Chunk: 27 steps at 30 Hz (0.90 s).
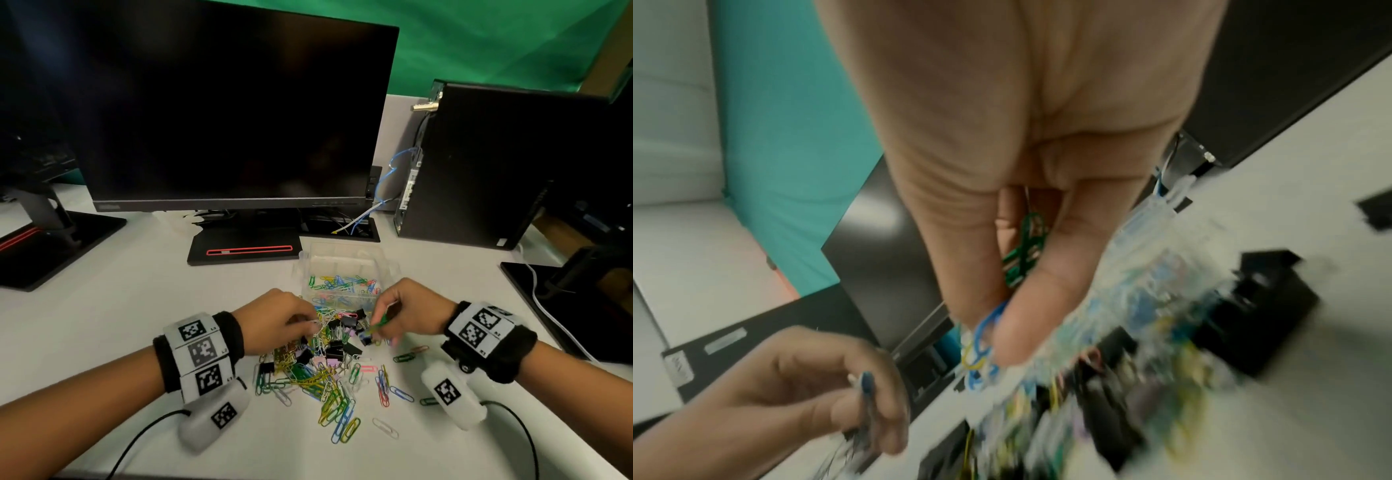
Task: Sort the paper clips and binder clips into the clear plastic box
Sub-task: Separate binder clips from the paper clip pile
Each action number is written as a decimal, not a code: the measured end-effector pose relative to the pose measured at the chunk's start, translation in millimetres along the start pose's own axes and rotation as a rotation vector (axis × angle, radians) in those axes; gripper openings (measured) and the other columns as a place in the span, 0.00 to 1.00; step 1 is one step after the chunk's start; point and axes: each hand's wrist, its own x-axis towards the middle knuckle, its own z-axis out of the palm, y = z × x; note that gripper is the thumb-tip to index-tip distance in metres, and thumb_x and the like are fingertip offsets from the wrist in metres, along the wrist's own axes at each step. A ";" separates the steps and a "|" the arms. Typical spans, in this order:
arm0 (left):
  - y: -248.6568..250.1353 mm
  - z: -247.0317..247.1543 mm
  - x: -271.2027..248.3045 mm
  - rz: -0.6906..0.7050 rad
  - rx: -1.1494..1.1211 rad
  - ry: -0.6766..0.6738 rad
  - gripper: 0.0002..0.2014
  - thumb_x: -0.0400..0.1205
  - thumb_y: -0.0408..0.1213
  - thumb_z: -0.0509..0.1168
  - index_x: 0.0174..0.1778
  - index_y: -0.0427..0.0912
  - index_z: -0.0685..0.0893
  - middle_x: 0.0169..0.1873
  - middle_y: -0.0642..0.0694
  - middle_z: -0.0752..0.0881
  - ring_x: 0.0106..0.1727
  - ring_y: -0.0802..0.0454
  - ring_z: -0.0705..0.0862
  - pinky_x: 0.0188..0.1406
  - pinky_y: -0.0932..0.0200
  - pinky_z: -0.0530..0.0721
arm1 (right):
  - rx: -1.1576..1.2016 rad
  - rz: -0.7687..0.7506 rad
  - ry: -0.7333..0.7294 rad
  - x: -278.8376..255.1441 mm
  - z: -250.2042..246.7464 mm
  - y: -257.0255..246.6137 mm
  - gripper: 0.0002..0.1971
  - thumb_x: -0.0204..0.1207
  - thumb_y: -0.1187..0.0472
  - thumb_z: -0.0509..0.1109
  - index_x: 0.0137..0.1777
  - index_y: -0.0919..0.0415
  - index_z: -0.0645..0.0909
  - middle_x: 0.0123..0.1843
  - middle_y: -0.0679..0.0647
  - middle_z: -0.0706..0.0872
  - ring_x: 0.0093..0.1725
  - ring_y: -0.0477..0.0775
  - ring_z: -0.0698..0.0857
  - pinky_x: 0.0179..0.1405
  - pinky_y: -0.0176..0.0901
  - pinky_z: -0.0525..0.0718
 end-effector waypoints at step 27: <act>-15.5 -16.1 94.8 -0.168 -0.399 0.112 0.17 0.81 0.23 0.58 0.63 0.41 0.83 0.64 0.44 0.83 0.64 0.49 0.82 0.59 0.54 0.85 | -0.149 -0.101 0.251 45.1 -30.8 10.3 0.15 0.75 0.75 0.64 0.44 0.56 0.87 0.46 0.52 0.88 0.41 0.48 0.83 0.41 0.33 0.85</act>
